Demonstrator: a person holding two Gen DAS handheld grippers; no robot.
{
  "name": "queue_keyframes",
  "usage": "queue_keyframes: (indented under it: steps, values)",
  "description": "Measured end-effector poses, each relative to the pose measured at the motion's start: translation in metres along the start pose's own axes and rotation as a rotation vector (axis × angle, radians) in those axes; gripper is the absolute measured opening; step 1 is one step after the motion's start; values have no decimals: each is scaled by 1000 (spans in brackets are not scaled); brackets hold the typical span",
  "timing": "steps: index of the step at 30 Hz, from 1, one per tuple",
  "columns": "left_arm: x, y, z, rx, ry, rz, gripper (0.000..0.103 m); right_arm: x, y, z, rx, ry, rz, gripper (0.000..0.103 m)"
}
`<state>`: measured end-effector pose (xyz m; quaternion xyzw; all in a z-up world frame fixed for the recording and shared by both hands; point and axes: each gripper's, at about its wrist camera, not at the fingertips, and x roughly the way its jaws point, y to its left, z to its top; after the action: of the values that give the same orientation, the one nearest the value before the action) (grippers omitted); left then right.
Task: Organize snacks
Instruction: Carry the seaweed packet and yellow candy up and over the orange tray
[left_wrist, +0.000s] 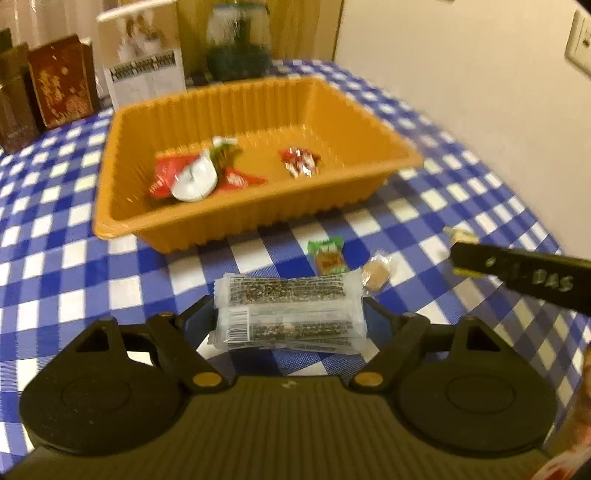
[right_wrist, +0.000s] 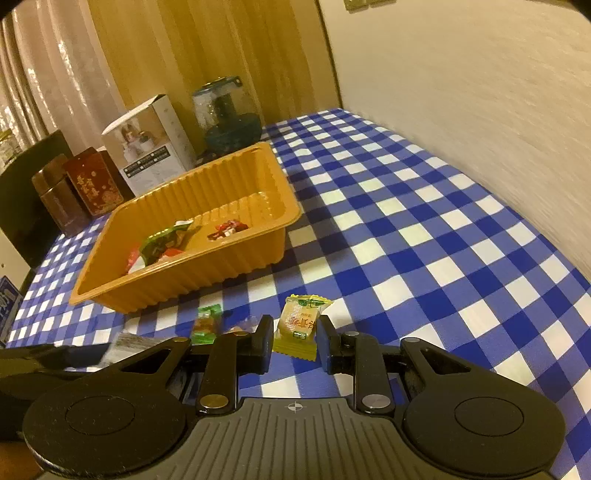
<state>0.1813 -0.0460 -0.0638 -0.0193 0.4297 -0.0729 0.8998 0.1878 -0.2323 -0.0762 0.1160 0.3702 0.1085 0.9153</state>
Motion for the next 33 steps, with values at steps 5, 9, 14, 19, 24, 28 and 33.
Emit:
queue_keyframes:
  steps: [5, 9, 14, 19, 24, 28, 33]
  values:
    - [-31, 2, 2, 3, -80, 10, 82, -4, 10, 1, -32, -24, 22, 26]
    - [-46, 10, 4, -27, -123, 14, 82, -9, 20, 3, -50, -49, 69, 26]
    - [-58, 16, 7, -31, -167, 50, 82, -16, 34, 6, -100, -90, 108, 26]
    - [-63, 23, 10, -40, -186, 68, 82, -19, 43, 11, -139, -118, 125, 26]
    - [-63, 27, 15, -53, -196, 78, 83, -18, 49, 18, -166, -139, 131, 26]
    - [-62, 31, 21, -65, -209, 84, 83, -16, 51, 24, -172, -151, 134, 26]
    - [-59, 37, 31, -76, -221, 85, 83, -14, 56, 33, -183, -164, 149, 26]
